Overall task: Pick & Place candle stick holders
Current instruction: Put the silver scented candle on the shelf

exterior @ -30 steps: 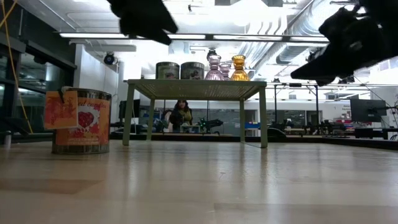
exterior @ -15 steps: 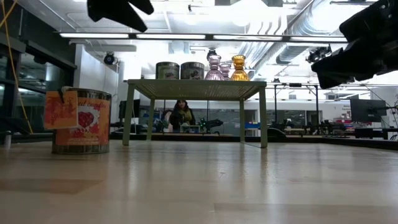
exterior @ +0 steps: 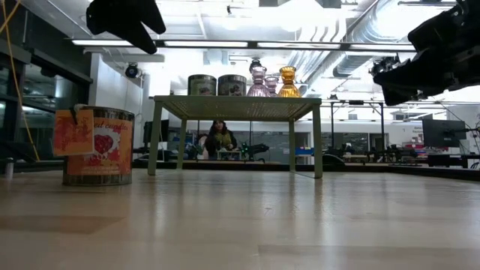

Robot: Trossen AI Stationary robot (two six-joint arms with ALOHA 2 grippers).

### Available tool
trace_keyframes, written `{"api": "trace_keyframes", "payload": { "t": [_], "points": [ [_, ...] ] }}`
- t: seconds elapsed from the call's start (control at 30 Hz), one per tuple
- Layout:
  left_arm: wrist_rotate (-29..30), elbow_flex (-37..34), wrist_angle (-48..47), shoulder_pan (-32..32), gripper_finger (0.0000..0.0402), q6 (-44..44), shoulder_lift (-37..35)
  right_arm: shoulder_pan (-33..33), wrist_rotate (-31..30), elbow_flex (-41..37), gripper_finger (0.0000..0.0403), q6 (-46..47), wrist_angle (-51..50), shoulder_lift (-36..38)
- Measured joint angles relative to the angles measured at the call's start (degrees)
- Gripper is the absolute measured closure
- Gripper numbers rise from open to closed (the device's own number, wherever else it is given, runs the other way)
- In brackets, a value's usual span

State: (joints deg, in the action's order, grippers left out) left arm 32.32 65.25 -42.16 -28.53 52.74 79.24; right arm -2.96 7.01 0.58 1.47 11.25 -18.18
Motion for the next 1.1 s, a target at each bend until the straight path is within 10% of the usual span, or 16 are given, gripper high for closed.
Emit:
{"api": "trace_keyframes", "payload": {
  "t": [1.1],
  "points": [
    [-9.39,-0.04,-10.98,0.02,0.0172,9.05,0.04,-2.25,-6.62,-0.02,0.0402,8.70,-5.90,2.08]
  ]
}}
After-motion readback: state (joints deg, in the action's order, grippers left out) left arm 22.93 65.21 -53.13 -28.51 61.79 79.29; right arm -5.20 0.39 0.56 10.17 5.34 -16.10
